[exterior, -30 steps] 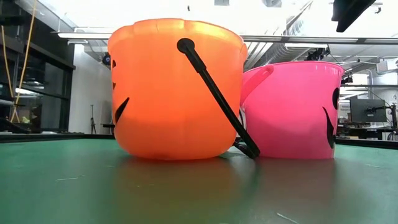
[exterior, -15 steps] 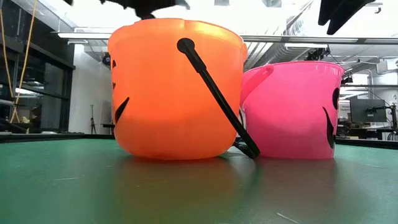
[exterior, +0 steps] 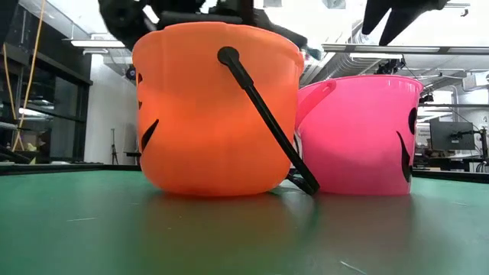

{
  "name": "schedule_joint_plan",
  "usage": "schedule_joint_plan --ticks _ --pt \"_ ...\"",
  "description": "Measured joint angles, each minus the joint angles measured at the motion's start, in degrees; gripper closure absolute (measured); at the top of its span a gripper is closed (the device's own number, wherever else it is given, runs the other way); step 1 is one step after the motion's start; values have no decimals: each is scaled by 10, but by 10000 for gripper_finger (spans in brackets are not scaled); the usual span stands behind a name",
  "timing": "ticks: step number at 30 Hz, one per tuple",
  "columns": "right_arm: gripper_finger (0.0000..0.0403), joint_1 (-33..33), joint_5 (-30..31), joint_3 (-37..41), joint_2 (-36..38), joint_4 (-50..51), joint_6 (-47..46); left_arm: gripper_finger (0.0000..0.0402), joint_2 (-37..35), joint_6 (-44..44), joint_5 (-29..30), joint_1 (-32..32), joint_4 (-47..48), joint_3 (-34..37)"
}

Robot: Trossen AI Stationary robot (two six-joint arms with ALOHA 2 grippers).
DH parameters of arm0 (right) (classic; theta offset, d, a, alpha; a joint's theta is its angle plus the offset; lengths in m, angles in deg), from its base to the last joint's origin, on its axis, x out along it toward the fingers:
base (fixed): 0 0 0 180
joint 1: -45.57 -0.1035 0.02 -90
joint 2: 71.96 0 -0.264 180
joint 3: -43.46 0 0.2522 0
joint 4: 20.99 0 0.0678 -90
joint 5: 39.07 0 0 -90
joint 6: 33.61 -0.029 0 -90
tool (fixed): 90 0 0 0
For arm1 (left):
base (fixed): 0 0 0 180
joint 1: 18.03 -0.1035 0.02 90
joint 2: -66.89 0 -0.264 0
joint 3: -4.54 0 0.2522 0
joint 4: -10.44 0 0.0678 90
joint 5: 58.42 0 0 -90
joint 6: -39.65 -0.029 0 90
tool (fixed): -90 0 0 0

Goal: Sort candy by brand, put in halloween buckets
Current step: Put the blue gummy into the pink bucket, then put the orange gummy into the pink bucket

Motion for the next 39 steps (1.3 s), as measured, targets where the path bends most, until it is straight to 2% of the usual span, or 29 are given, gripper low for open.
schedule_joint_plan --ticks 3,8,12,17,19,22,26,29,33,36,39 --pt "155 7 0 0 0 0 0 401 33 -30 -9 -2 25 -42" --pt "155 15 0 0 0 -1 0 374 45 -74 -22 0 141 -100" --pt "155 17 0 0 0 -2 0 324 43 -126 -23 2 188 -118" --pt "155 17 -7 0 0 3 1 251 34 -88 -25 3 215 -124" --pt "155 17 -32 0 0 12 -3 228 23 -67 -41 0 235 -124" --pt "155 20 -103 7 1 40 -16 206 -25 -39 -91 -10 330 -123" --pt "155 -2 -227 83 22 37 -43 200 -121 -38 -128 -27 493 -123" --pt "155 -42 -340 172 49 -55 -73 200 -200 -37 -112 -32 585 -123" --pt "155 -119 -473 266 65 -281 -175 199 -305 -37 -38 -20 628 -123" --pt "155 -190 -501 293 50 -441 -305 199 -366 -37 41 -3 635 -123" --pt "155 -259 -507 286 15 -503 -415 199 -412 -37 117 13 635 -123"
